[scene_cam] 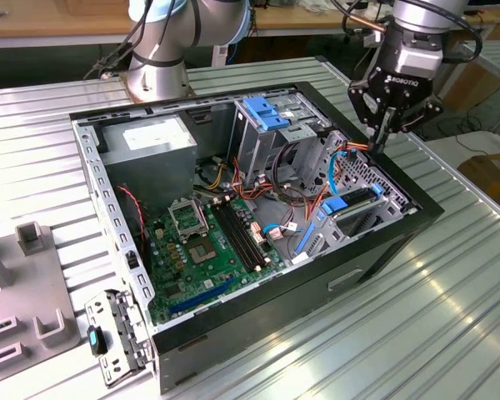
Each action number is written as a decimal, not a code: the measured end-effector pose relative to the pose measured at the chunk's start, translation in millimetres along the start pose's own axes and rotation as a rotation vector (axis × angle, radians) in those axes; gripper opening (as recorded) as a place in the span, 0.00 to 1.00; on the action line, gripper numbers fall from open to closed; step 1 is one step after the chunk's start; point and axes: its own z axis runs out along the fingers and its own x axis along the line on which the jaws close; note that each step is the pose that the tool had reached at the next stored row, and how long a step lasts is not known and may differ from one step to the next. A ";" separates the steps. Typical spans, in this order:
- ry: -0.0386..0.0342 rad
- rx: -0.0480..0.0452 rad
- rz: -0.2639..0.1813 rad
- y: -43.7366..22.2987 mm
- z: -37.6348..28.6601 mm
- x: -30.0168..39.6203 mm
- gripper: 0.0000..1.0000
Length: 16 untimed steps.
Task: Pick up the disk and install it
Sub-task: 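Insert the first disk wire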
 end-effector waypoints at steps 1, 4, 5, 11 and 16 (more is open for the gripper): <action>0.0003 -0.0012 0.005 0.0 -0.9 0.2 0.17; 0.0166 -0.0152 0.008 0.2 -0.9 0.1 0.17; 0.0199 -0.0218 0.028 0.3 -0.8 0.1 0.17; 0.0184 -0.0504 0.167 0.2 -0.9 0.0 0.17; 0.0225 -0.0822 0.303 0.2 -0.6 0.0 0.17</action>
